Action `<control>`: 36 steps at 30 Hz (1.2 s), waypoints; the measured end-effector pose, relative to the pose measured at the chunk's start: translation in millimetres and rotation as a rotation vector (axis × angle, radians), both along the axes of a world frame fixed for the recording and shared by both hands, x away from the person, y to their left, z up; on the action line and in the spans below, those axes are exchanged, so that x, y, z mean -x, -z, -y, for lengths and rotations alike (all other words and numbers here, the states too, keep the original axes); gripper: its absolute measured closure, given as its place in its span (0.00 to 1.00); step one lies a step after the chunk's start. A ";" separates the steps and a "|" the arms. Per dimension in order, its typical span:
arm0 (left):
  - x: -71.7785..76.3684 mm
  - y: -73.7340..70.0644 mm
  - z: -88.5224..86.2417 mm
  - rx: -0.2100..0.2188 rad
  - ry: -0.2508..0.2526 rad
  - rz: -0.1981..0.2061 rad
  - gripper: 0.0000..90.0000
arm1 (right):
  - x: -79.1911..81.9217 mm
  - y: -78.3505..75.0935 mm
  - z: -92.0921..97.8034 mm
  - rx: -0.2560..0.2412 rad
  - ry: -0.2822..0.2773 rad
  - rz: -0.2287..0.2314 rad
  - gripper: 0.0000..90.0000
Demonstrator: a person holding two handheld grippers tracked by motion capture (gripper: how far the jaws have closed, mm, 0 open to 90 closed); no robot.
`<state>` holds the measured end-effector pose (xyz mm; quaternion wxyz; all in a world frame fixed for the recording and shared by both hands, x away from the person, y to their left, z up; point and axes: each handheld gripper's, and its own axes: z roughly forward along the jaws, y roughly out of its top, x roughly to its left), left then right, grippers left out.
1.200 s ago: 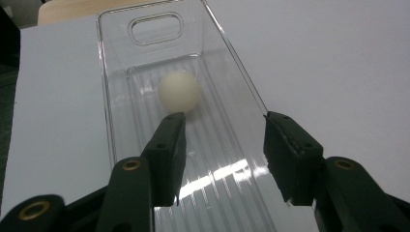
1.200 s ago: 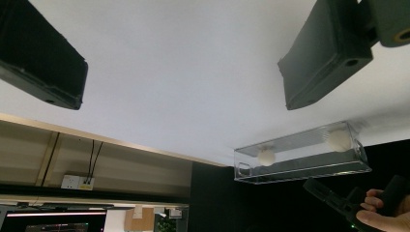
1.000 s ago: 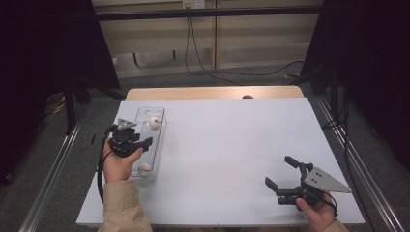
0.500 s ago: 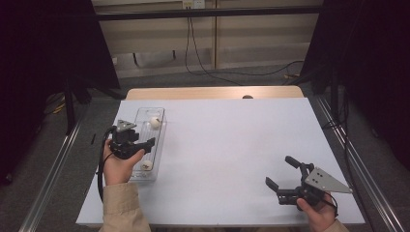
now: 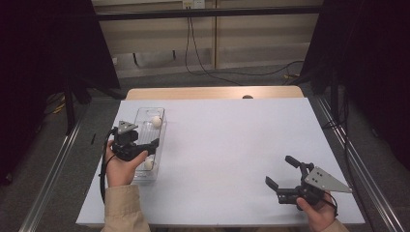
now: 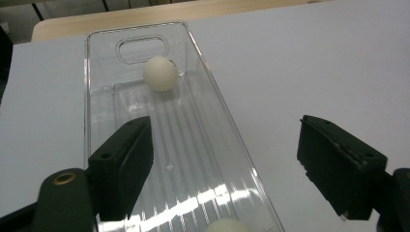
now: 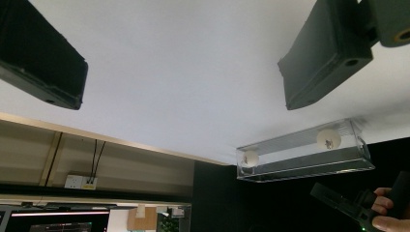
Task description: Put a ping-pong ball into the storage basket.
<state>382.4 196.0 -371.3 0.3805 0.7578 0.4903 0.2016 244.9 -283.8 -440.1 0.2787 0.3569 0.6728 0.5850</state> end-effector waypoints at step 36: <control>22.7 9.4 1.5 0.115 0.073 0.159 0.04 | 0.6 -0.1 -0.7 0.001 -0.004 0.001 0.02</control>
